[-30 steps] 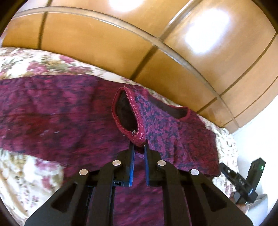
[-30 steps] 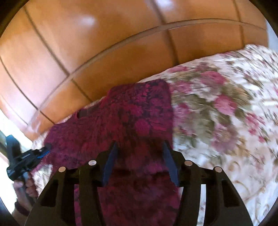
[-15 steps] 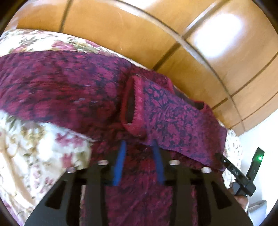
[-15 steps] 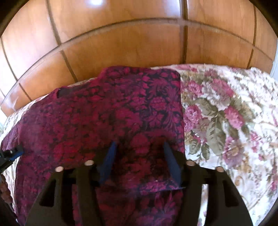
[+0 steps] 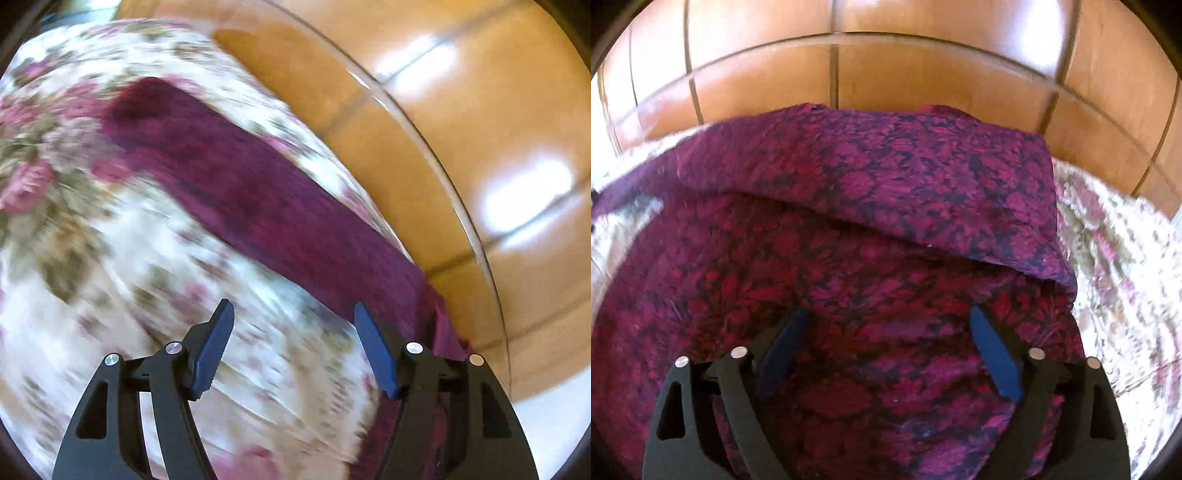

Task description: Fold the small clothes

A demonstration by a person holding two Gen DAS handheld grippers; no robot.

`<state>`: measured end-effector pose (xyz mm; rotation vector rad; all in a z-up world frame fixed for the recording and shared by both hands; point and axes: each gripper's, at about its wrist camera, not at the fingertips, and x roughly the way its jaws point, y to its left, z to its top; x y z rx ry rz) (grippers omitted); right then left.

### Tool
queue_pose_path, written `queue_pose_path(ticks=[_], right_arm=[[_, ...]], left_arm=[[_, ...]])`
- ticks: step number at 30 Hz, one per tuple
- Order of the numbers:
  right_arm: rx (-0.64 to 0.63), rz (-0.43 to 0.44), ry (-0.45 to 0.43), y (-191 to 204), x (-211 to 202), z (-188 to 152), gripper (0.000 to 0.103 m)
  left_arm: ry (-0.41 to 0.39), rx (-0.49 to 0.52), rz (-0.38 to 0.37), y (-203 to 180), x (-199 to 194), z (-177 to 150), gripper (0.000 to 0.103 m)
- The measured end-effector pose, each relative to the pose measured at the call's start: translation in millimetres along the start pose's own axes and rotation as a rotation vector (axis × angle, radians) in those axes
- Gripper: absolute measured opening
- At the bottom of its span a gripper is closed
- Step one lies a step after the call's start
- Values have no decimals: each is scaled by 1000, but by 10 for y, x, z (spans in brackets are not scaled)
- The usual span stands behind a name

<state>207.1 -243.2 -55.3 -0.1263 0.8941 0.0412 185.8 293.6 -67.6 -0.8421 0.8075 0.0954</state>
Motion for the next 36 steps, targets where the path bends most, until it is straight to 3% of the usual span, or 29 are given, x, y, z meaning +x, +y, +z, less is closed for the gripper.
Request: queue_pose_path(ticks=[5, 8, 11, 13, 16, 19, 22, 23, 24, 29, 33, 36], right_arm=[[106, 67, 32, -139, 92, -29, 101], [95, 54, 25, -113, 92, -35, 101], [93, 47, 14, -91, 87, -72, 101], [92, 46, 13, -87, 88, -72, 101], [91, 45, 11, -93, 77, -80, 101], [92, 45, 10, -26, 51, -114, 101], [92, 47, 10, -50, 90, -112, 101], [92, 47, 9, -52, 92, -113, 101], [92, 48, 9, -64, 95, -111, 101], [96, 54, 6, -100, 117, -107, 101], [106, 66, 0, -147, 106, -114, 101], [111, 75, -4, -173, 104, -119, 101]], left_arm=[[-61, -247, 27, 601, -16, 371, 66], [-83, -380, -1, 880, 41, 531, 53], [-119, -373, 17, 928, 82, 692, 34], [-122, -358, 36, 904, 87, 785, 13], [-142, -267, 47, 684, 34, 828, 10], [-169, -68, -11, 191, -115, 736, 10], [-147, 150, -81, -426, -191, 423, 10], [-128, 201, -111, -597, -184, 292, 10], [-92, 260, -155, -803, -149, 119, 1], [73, 525, -216, -1595, 225, -818, 1], [174, 627, -199, -1880, 527, -1349, 1], [229, 646, -177, -1899, 664, -1550, 1]])
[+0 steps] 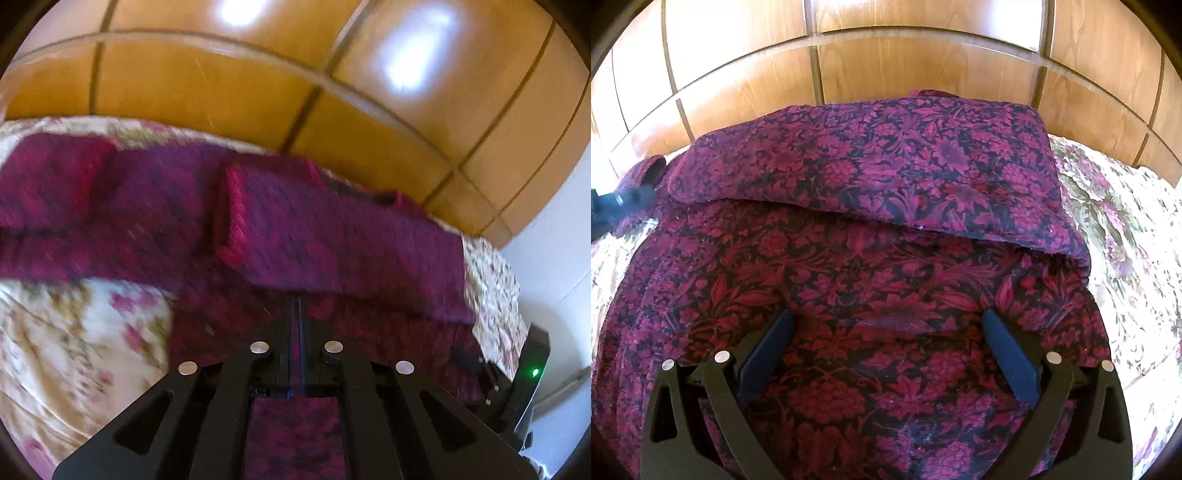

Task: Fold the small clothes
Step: 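Grasp the garment side with the left tool and fold it toward the center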

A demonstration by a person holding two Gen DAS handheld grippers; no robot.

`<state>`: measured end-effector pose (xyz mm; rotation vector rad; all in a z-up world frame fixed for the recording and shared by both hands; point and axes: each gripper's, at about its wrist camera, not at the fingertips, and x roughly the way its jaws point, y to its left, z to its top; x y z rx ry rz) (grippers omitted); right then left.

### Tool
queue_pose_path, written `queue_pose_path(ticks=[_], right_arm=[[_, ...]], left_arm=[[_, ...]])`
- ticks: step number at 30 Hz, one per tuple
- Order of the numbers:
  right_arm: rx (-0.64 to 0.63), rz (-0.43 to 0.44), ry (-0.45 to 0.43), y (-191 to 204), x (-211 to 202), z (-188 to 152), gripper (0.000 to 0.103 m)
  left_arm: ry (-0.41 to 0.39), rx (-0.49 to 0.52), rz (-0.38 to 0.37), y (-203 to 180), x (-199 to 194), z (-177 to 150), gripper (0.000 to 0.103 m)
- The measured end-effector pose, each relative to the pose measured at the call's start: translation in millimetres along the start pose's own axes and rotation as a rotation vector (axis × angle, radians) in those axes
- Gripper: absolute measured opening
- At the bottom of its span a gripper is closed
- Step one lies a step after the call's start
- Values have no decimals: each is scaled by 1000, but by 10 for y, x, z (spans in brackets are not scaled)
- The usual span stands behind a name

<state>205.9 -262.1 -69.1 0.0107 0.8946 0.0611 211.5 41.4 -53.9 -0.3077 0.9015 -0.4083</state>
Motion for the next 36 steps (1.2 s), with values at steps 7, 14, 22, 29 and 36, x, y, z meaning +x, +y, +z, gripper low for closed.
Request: queue_pose_path(ticks=[7, 14, 22, 29, 36], right_arm=[[2, 3, -3, -29, -7, -2, 101], [2, 1, -3, -24, -3, -4, 101], [-3, -5, -3, -31, 0, 4, 101], [-3, -6, -3, -18, 6, 6, 101], [-2, -7, -4, -19, 9, 8, 101]], left_arm=[[15, -59, 92, 227, -178, -256, 3], [-98, -280, 275, 980, -733, -277, 62], [-157, -95, 678, 1369, -1114, -130, 76], [-150, 93, 783, 1465, -977, 190, 76], [-182, -10, 599, 1530, -877, 436, 12]])
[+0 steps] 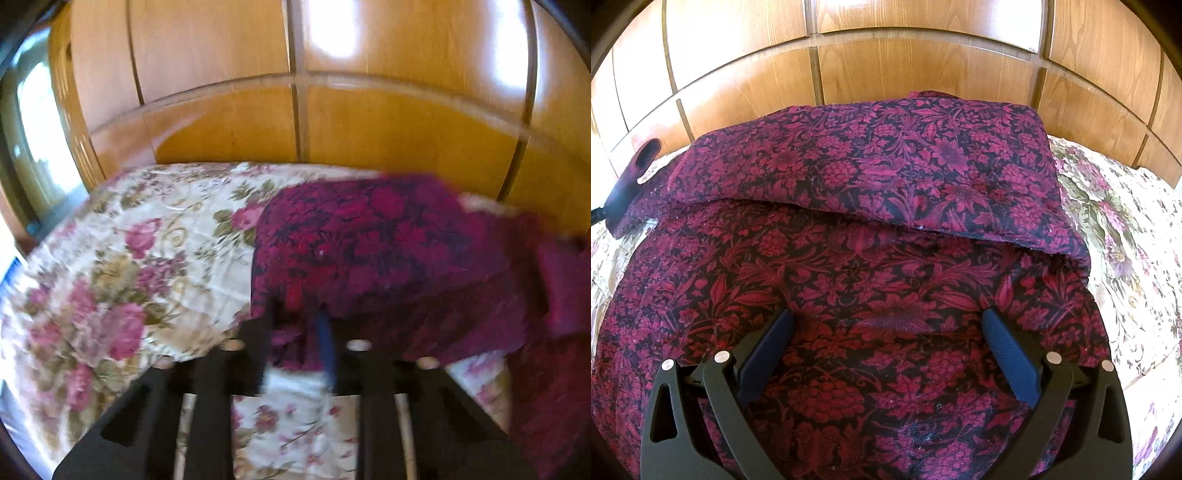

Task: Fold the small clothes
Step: 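Grasp the garment side with the left tool and fold it toward the center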

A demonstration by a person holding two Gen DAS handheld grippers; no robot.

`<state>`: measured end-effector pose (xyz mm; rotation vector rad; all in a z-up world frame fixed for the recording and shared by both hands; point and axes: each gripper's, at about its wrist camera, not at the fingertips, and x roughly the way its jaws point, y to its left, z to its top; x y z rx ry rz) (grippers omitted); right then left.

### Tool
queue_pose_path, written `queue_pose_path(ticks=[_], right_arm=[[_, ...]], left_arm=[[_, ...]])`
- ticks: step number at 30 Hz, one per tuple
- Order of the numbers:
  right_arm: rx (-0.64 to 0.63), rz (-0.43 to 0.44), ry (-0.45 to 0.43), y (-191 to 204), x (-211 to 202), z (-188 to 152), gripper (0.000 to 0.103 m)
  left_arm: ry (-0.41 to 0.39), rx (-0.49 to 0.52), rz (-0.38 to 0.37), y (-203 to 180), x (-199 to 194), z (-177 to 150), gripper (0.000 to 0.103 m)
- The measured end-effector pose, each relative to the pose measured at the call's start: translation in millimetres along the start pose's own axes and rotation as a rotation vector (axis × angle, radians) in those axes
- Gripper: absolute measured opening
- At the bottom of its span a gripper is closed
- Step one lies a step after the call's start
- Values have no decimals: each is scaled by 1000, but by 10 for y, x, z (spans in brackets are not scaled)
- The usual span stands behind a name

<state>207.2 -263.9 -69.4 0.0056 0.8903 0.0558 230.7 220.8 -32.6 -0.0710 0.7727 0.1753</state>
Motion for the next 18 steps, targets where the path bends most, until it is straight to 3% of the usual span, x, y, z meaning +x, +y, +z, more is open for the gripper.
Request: queue_pose_path(ticks=[4, 7, 12, 15, 18], right_arm=[[-1, -2, 0, 8, 1, -5, 101], [-2, -3, -1, 17, 0, -5, 101], [-3, -4, -1, 22, 2, -7, 101], [-2, -3, -2, 20, 3, -8, 101], [0, -1, -3, 14, 3, -5, 101]], left_arm=[[-42, -112, -244, -97, -309, 132, 12], [-64, -88, -408, -426, -562, 157, 12], [-20, -111, -669, -924, -665, 125, 11], [23, -66, -717, -1340, -612, 12, 11], [84, -1, -714, -1757, -496, -136, 11]])
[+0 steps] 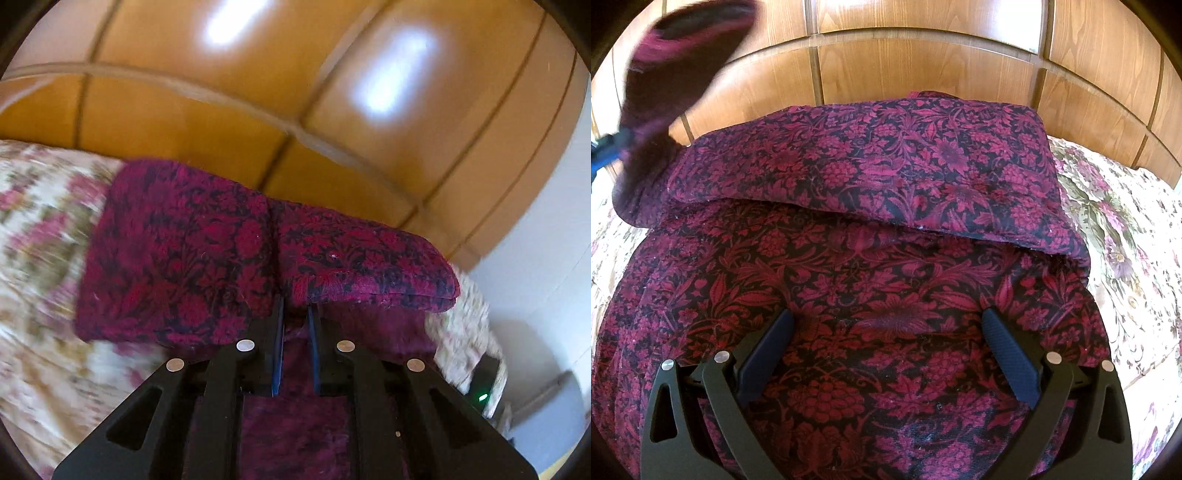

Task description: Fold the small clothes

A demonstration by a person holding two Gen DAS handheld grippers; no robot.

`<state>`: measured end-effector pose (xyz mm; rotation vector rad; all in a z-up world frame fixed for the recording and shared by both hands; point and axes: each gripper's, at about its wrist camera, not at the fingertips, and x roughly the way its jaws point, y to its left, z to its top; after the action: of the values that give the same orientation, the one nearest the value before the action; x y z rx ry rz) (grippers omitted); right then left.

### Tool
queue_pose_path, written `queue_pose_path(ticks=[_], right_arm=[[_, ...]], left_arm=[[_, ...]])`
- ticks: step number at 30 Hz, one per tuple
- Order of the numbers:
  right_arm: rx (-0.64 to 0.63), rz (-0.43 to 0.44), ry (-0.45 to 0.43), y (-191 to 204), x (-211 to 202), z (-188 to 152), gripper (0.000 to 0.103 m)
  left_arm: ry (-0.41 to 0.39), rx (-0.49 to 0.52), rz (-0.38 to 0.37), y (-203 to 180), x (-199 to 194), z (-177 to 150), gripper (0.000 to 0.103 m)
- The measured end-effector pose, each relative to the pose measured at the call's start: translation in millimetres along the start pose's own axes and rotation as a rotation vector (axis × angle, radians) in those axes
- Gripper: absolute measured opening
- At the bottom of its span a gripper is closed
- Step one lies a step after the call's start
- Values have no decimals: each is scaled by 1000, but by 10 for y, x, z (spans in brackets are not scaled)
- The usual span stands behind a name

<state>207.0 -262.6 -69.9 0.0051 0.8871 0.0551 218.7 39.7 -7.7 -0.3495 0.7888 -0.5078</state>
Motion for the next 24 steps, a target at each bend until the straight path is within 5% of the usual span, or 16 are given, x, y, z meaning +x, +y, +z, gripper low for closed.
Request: queue_pose_path(ticks=[5, 13, 16, 17, 19, 24], right_arm=[[4, 5, -1, -13, 7, 3, 101], [18, 22, 7, -53, -16, 44, 101], [82, 113, 6, -96, -129, 106, 101], [107, 149, 6, -109, -158, 129, 100], [157, 199, 14, -130, -200, 160, 99], [258, 230, 43, -319, -330, 127, 94]], left_arm=[[117, 73, 114, -210, 474, -177, 16], [52, 132, 208, -368, 186, -455, 19], [53, 151, 237, -367, 124, -612, 19], [57, 151, 245, -325, 97, -650, 24], [88, 130, 250, -259, 120, -721, 79], [73, 94, 238, -207, 25, -809, 83]])
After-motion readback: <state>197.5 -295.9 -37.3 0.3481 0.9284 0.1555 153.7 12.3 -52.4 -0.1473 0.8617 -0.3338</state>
